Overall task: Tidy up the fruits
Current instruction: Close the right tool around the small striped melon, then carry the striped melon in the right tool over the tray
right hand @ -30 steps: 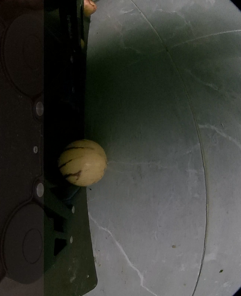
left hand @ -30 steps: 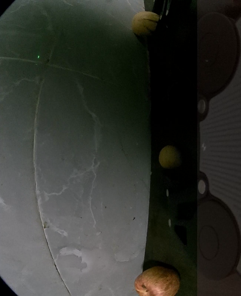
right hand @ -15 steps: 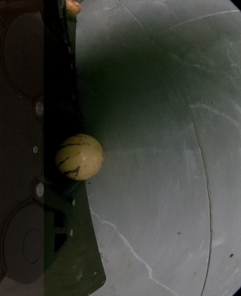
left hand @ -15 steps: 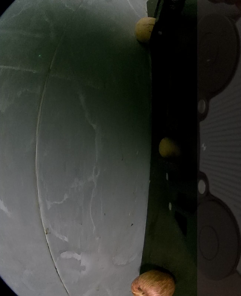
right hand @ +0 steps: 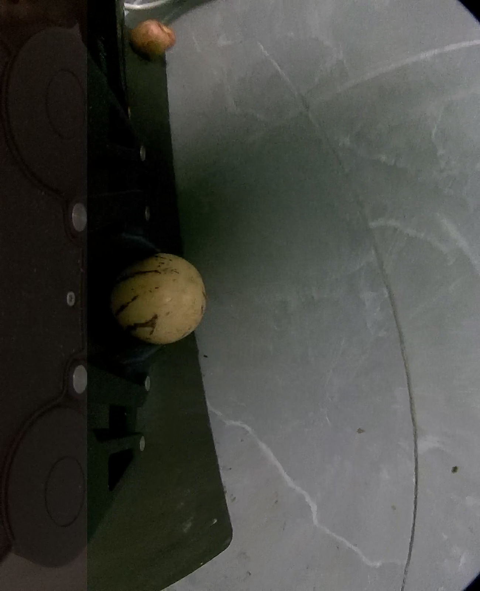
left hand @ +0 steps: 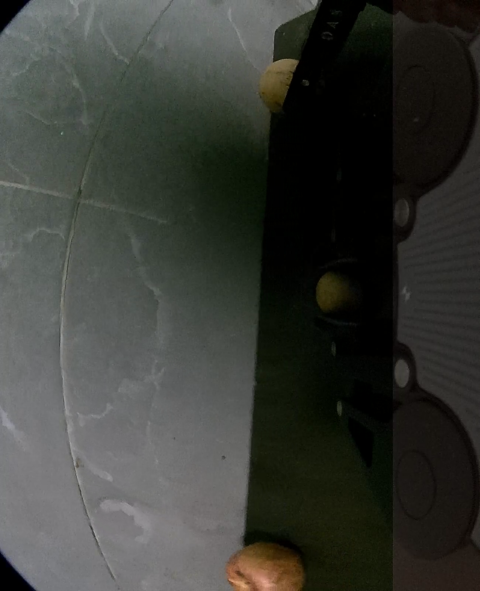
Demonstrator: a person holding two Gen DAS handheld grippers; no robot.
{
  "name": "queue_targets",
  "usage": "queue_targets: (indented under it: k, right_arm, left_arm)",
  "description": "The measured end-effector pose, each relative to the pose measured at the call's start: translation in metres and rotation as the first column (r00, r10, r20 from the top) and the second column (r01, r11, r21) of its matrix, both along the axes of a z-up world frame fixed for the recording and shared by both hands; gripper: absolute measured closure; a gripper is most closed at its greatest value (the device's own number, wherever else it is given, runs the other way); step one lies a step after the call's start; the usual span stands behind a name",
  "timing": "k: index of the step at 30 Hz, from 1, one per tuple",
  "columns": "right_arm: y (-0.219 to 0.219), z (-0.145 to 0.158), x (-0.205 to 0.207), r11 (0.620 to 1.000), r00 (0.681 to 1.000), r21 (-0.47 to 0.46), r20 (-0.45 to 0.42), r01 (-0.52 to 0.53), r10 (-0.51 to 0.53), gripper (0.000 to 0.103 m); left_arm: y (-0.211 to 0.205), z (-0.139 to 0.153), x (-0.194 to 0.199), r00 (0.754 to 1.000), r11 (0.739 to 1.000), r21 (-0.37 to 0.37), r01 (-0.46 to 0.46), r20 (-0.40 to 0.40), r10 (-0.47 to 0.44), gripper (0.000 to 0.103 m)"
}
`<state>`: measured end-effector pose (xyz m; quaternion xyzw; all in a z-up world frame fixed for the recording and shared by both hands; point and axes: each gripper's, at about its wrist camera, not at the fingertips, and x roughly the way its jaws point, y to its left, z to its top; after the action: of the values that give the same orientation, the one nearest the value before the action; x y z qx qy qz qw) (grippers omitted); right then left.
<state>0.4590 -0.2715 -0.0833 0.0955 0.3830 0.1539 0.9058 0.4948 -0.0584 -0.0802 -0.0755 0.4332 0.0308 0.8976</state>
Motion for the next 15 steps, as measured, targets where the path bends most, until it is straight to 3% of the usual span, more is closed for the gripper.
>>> queue_targets:
  k: [15]
  right_arm:
    - [0.019,0.051,-0.068,0.998,0.997,0.005,0.053,-0.055,0.055,0.05]
  left_arm:
    - [0.002,0.032,-0.056,0.999,0.998,-0.045,0.035,0.019,-0.034,0.075]
